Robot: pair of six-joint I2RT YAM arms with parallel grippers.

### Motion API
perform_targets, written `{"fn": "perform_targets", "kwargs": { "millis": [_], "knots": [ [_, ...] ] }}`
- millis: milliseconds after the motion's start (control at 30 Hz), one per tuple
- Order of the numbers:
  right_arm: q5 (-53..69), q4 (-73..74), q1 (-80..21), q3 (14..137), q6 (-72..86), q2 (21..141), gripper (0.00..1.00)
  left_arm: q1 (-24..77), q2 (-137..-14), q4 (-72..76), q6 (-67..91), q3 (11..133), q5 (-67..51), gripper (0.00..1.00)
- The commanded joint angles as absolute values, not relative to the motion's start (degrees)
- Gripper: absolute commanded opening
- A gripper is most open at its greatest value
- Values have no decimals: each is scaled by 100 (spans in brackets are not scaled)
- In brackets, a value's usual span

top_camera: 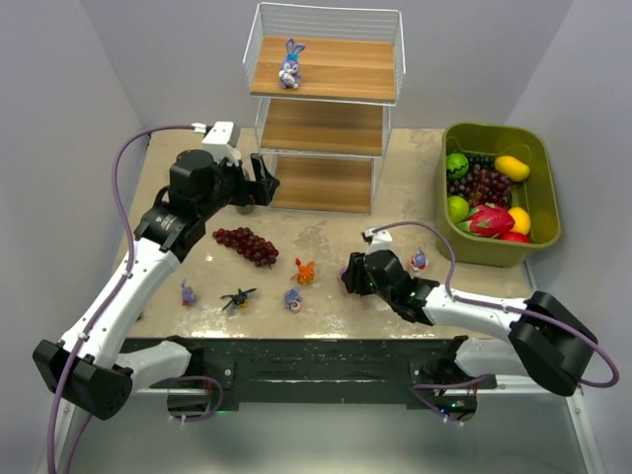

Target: Place and organize the plastic toys onto the shelf

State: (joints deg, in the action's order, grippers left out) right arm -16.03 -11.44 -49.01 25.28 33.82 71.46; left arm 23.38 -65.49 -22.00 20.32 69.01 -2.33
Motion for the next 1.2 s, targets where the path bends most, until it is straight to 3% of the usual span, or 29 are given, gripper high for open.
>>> {"fn": "perform_targets", "kwargs": {
  "millis": [0,267,667,900,1167],
  "knots": [
    [-1784,-92,-4913,3626,3226,6619,0,2320,-6478,-2144,1907,7172,-62,100],
    [-1837,2011,-4904,5947,2787,6609,0,2312,-6442,-2407,1916,7242,430,99],
    [-1758,4621,-4896,10149,1916,8058,0,2312,-6548,-2926,1916,7400,703,100],
    [-2126,5098,-4869,12486,1626,9025,0,2312,-6680,-3085,1942,7533,756,100],
    [-2346,4870,-4536,13860,1398,9931,0,2312,-6759,-2927,1995,7506,554,100]
  ]
}}
